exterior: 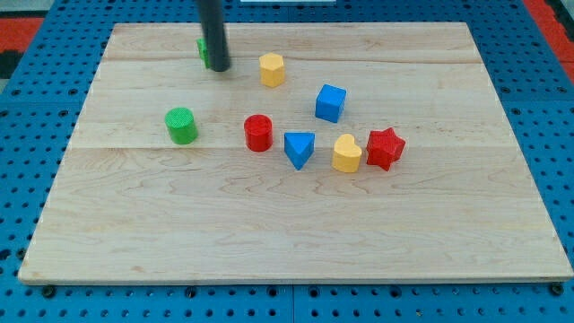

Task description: Place the green star towards the top left corner of the board

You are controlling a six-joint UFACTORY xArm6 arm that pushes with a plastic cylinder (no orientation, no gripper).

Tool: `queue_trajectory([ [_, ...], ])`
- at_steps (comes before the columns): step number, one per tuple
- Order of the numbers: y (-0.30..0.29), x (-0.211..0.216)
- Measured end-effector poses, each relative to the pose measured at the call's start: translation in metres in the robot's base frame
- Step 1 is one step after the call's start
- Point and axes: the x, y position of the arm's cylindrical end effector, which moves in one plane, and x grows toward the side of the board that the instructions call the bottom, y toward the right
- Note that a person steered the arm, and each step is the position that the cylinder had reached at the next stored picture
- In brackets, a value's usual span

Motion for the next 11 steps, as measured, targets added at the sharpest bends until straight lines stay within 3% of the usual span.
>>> queue_trajectory([
  [1, 0.015, 0.001],
  [4, -0.054, -0.041],
  [6, -0.124, -0.036],
  [10, -0.096, -0.022],
  [11, -0.102, -0.037],
])
